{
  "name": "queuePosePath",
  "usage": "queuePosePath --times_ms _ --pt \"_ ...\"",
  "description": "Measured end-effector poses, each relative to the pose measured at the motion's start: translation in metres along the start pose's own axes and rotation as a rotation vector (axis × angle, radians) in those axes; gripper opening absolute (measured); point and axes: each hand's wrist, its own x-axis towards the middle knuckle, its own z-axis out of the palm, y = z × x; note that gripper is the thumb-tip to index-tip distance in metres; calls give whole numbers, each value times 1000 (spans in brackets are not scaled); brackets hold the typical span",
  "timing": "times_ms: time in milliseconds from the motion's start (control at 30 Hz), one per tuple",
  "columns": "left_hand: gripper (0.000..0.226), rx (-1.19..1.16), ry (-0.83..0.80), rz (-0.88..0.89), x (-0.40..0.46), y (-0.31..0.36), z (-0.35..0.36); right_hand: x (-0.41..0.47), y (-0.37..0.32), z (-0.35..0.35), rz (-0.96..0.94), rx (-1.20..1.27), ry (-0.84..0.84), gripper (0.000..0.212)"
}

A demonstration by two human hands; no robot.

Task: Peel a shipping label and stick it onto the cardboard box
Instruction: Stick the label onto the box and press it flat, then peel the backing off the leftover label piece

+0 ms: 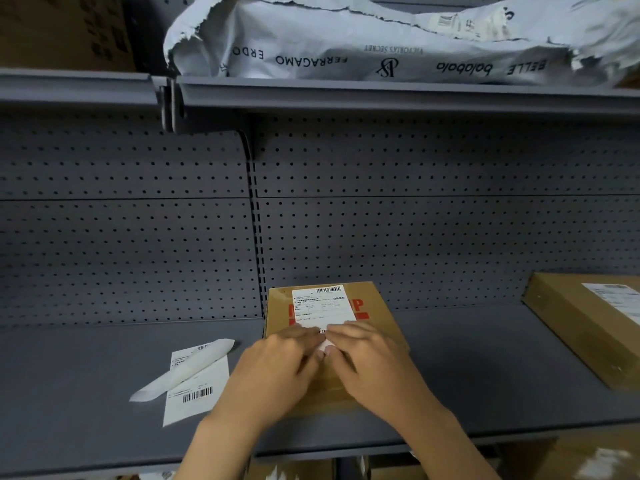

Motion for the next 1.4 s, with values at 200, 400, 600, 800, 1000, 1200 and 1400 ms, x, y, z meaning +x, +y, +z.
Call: queuePosePath --times_ms 200,400,600,800,1000,1200,1400 --pt "35 -206 -39 -50 -15 -31 -2 -12 25 -14 106 -90 43 36" --pt "27 -243 71 -92 -7 -26 0 -6 20 -12 134 -89 69 33" --pt "37 -91 124 39 -5 -1 9 -5 -5 0 37 -13 32 34" --pt "43 6 99 139 -23 -26 15 -22 16 -3 55 -10 65 36" --pt "44 34 120 111 -38 -56 6 -34 38 -12 62 -95 15 41" --pt "48 176 134 52 -46 -77 -16 -29 32 -22 110 -146 69 47" --pt "48 186 196 -82 -64 -117 -50 23 -20 -12 61 -40 72 39"
